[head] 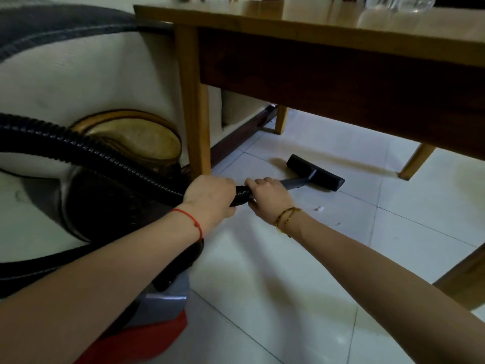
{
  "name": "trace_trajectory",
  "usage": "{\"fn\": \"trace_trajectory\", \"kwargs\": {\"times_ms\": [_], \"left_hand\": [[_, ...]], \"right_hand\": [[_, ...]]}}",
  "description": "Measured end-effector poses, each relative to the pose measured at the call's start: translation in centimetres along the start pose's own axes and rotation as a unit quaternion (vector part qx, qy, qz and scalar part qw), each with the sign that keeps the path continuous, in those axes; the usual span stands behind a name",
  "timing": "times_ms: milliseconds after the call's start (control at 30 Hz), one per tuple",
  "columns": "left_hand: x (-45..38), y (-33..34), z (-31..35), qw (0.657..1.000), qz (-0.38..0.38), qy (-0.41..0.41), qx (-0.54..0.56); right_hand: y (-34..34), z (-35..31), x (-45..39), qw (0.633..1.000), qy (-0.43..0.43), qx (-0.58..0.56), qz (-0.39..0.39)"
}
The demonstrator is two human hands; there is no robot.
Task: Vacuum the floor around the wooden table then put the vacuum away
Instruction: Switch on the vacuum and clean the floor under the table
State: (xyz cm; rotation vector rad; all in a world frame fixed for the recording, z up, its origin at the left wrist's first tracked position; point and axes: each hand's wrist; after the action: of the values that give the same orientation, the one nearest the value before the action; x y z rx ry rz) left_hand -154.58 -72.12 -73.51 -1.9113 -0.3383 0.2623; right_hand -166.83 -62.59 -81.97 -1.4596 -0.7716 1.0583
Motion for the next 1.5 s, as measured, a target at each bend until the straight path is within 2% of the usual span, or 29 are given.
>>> {"fn": "trace_trajectory", "kwargs": {"times_ms": [200, 333, 533, 767, 967, 1200, 1500], "left_hand": [[2.2, 0.1, -3.0, 1.0, 0.011, -0.016, -0.009], [2.4, 0.1, -3.0, 1.0, 0.019, -0.02, -0.008], [0.2, 0.0, 0.2, 1.0, -0.01, -0.023, 0.011], [-4.6, -0.2, 4.7, 1.0, 0.016, 0.003, 0.02], [-8.6, -0.5, 8.8, 0.999, 0.02, 0.006, 0.044], [-12.3, -1.4, 13.6, 0.999, 0.006, -0.012, 0.046], [-11.5, -1.1, 12.8, 0.999, 0.009, -0.009, 0.04]], "right_hand": [[-0.6, -2.7, -1.3, 0.993, -0.069, -0.087, 0.038], [-0.6, -2.5, -1.2, 0.988, -0.084, -0.119, 0.058], [0.6, 0.5, -0.6, 0.987, -0.048, -0.134, 0.069], [1.7, 6.6, 0.0, 0.983, 0.002, -0.167, 0.074], [2.1, 11.5, 0.7, 0.984, 0.069, -0.156, 0.046], [2.3, 15.9, 1.6, 0.98, 0.132, -0.134, 0.064], [2.6, 15.5, 1.4, 0.983, 0.101, -0.143, 0.058]]}}
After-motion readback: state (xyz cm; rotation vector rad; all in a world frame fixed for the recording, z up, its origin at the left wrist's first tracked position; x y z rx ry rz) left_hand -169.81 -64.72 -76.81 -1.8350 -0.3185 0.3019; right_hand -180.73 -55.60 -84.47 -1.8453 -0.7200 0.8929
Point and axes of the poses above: each hand's wrist, its own x-axis away from the middle knuckle, its own y-axis out of the palm, z = x × y, and after that the axes turned 9 degrees about -y, right-handed
